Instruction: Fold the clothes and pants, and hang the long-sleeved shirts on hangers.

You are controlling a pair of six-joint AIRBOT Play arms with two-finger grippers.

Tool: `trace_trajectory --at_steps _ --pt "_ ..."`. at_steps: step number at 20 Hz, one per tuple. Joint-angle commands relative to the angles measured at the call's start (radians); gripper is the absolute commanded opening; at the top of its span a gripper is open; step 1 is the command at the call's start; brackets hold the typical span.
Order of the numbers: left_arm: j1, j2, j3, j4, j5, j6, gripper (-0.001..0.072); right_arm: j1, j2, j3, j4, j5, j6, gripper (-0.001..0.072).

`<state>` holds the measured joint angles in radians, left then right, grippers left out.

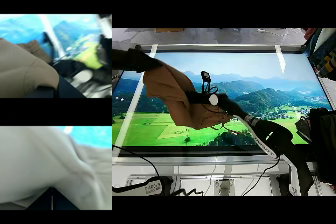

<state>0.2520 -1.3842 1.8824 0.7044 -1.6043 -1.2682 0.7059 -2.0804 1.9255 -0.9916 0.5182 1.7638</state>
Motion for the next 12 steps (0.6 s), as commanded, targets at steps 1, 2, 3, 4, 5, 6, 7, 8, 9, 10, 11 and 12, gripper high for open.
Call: trace_trajectory --at_steps 1,2,3,4,5,6,7,8,9,10,11,12 --pt "-0.004 0.001 -0.028 0.230 -0.043 0.000 0.0014 -0.100 0.008 0.013 -0.185 0.294 -0.004 0.0035" --pt "-0.010 -0.001 -0.053 0.266 -0.041 0.000 0.0014 -0.146 0.016 0.013 -0.236 0.367 -0.004 0.0036" --pt "-0.018 -0.008 -0.081 0.277 -0.038 0.001 0.0014 -0.195 0.026 0.013 -0.267 0.422 -0.005 0.0036" --pt "-0.031 -0.020 -0.106 0.275 -0.030 0.001 0.0014 -0.241 0.035 0.013 -0.279 0.460 -0.005 0.0035" --pt "-0.056 -0.042 -0.124 0.275 -0.026 0.000 0.0013 -0.290 0.048 0.013 -0.280 0.489 -0.008 0.0036" --pt "-0.091 -0.067 -0.131 0.275 -0.023 0.000 0.0013 -0.331 0.062 0.013 -0.280 0.507 -0.014 0.0035" --pt "-0.140 -0.098 -0.131 0.274 -0.016 0.000 0.0013 -0.370 0.081 0.013 -0.280 0.522 -0.029 0.0036" --pt "-0.196 -0.124 -0.131 0.275 0.008 0.000 0.0012 -0.401 0.099 0.013 -0.280 0.534 -0.039 0.0036" --pt "-0.264 -0.150 -0.131 0.275 0.061 -0.011 0.0012 -0.429 0.119 0.013 -0.280 0.544 -0.057 0.0036" --pt "-0.332 -0.173 -0.131 0.274 0.130 -0.034 0.0013 -0.451 0.135 0.013 -0.281 0.551 -0.070 0.0036" --pt "-0.409 -0.200 -0.131 0.271 0.219 -0.073 0.0014 -0.470 0.151 0.013 -0.282 0.559 -0.083 0.0036" --pt "-0.477 -0.225 -0.131 0.267 0.293 -0.091 0.0015 -0.484 0.163 0.013 -0.282 0.566 -0.084 0.0036"
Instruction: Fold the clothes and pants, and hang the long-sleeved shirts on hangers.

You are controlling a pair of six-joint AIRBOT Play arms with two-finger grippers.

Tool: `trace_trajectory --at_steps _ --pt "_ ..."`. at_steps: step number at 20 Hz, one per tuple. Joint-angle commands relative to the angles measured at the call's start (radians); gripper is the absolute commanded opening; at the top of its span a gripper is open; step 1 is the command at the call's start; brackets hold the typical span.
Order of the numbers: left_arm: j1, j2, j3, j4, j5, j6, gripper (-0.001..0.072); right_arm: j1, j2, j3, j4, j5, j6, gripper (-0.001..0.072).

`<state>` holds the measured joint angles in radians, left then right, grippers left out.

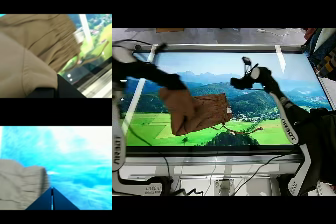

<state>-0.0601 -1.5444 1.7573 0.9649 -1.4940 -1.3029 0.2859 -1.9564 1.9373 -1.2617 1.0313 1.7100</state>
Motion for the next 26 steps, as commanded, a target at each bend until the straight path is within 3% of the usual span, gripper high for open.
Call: trace_trajectory --at_steps 1,2,3,4,5,8,10,12,13,15,17,18,19,23,26 --pt "-0.232 -0.092 -0.006 0.000 0.249 -0.059 0.0015 -0.076 0.049 0.002 -0.014 0.063 -0.030 0.0036" --pt "-0.289 -0.117 -0.006 0.001 0.293 -0.059 0.0035 -0.085 0.055 0.002 -0.017 0.077 -0.030 0.0036" --pt "-0.341 -0.145 -0.006 0.003 0.323 -0.058 0.0247 -0.093 0.058 0.002 -0.019 0.096 -0.037 0.0036" --pt "-0.378 -0.167 -0.006 0.014 0.338 -0.059 0.0603 -0.097 0.058 0.002 -0.023 0.119 -0.058 0.0036" --pt "-0.407 -0.188 -0.006 0.048 0.363 -0.058 0.0702 -0.100 0.057 0.002 -0.024 0.154 -0.094 0.0036" --pt "-0.423 -0.203 -0.005 0.199 0.383 -0.059 0.0704 -0.112 0.057 0.002 -0.063 0.255 -0.241 0.0036" --pt "-0.396 -0.187 -0.005 0.274 0.369 -0.059 0.0704 -0.132 0.055 0.002 -0.110 0.282 -0.276 0.0035" --pt "-0.359 -0.160 -0.005 0.291 0.359 -0.059 0.0704 -0.180 0.054 -0.013 -0.054 0.290 -0.345 0.0034" --pt "-0.339 -0.145 -0.005 0.291 0.358 -0.059 0.0704 -0.208 0.054 -0.038 0.045 0.298 -0.416 0.0033" --pt "-0.305 -0.119 -0.005 0.291 0.357 -0.059 0.0703 -0.267 0.052 -0.145 0.382 0.331 -0.586 0.0033" --pt "-0.286 -0.098 -0.005 0.291 0.352 -0.074 0.0703 -0.282 0.052 -0.278 0.607 0.290 -0.605 0.0048" --pt "-0.285 -0.090 -0.005 0.291 0.353 -0.074 0.0703 -0.268 0.052 -0.333 0.663 0.241 -0.604 0.0303" --pt "-0.285 -0.086 -0.005 0.291 0.353 -0.074 0.0703 -0.243 0.052 -0.370 0.684 0.185 -0.580 0.0634" --pt "-0.287 -0.086 -0.005 0.291 0.353 -0.074 0.0703 -0.116 0.051 -0.385 0.589 -0.034 -0.447 0.0672" --pt "-0.287 -0.086 -0.005 0.291 0.352 -0.074 0.0703 -0.068 0.048 -0.385 0.438 -0.077 -0.322 0.0672"
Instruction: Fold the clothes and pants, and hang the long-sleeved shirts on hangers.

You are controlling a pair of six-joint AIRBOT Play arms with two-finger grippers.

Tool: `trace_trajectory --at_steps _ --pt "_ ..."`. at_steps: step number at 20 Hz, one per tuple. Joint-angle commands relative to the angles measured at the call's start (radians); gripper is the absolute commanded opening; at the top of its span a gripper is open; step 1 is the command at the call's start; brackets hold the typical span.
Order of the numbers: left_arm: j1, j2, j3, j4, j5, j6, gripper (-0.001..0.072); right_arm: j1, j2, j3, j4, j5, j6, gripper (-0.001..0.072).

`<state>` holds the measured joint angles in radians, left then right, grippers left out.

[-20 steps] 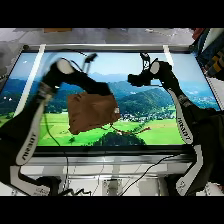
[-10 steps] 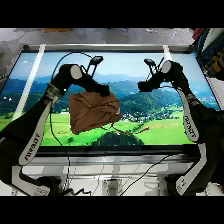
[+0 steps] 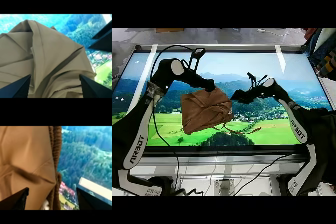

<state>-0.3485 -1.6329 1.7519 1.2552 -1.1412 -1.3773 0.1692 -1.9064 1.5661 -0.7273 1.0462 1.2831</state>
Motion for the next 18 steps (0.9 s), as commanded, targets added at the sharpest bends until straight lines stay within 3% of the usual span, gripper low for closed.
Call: trace_trajectory --at_steps 1,5,10,12,14,16,18 --pt "0.002 0.003 0.000 0.001 0.000 0.001 0.0703 0.056 -0.002 -0.014 -0.112 -0.088 0.105 0.0672" --pt "0.001 0.003 0.000 0.001 -0.001 0.001 0.0703 0.064 -0.033 -0.012 -0.047 -0.076 0.131 0.0672" --pt "0.001 0.002 0.000 0.001 -0.007 0.002 0.0702 0.068 -0.131 -0.012 0.192 -0.016 0.134 0.0671" --pt "0.003 0.002 0.000 0.002 -0.007 0.005 0.0703 0.089 -0.157 -0.012 0.267 -0.006 0.092 0.0670" --pt "0.002 0.002 0.000 0.002 -0.006 0.005 0.0703 0.126 -0.167 -0.010 0.301 -0.013 0.079 0.0601" --pt "0.002 0.002 0.000 0.002 -0.006 0.005 0.0703 0.167 -0.169 0.009 0.301 -0.047 0.033 0.0443" --pt "0.002 0.002 0.000 0.002 -0.006 0.005 0.0703 0.190 -0.169 0.064 0.303 -0.062 -0.006 0.0042"
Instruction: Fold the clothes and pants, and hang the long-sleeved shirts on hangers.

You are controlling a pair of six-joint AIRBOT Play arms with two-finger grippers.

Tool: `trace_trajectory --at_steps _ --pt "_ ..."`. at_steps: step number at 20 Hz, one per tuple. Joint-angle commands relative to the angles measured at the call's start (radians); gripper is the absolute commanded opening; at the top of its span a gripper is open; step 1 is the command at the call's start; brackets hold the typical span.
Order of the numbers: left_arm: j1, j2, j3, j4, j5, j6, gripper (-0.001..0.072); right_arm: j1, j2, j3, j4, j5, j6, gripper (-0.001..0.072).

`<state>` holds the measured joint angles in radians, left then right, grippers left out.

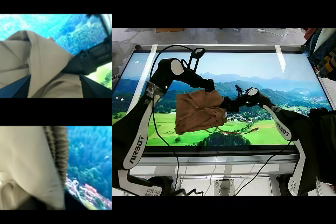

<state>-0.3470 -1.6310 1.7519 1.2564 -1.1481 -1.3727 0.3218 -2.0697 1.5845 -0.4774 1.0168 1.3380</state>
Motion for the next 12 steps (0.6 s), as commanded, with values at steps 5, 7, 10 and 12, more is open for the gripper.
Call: trace_trajectory --at_steps 5,7,10,12 --pt "0.002 0.039 0.000 0.001 -0.064 0.001 0.0456 -0.023 0.055 0.274 0.056 0.036 -0.076 0.0035" --pt "0.002 0.093 0.000 0.001 -0.074 0.012 0.0312 -0.101 0.127 0.341 0.056 0.087 -0.075 0.0035" --pt "0.002 0.209 0.000 0.001 -0.053 0.090 0.0015 -0.271 0.278 0.374 0.051 0.188 -0.036 0.0035" --pt "0.002 0.293 0.000 0.005 -0.014 0.096 0.0015 -0.412 0.381 0.374 0.045 0.269 0.047 0.0035"
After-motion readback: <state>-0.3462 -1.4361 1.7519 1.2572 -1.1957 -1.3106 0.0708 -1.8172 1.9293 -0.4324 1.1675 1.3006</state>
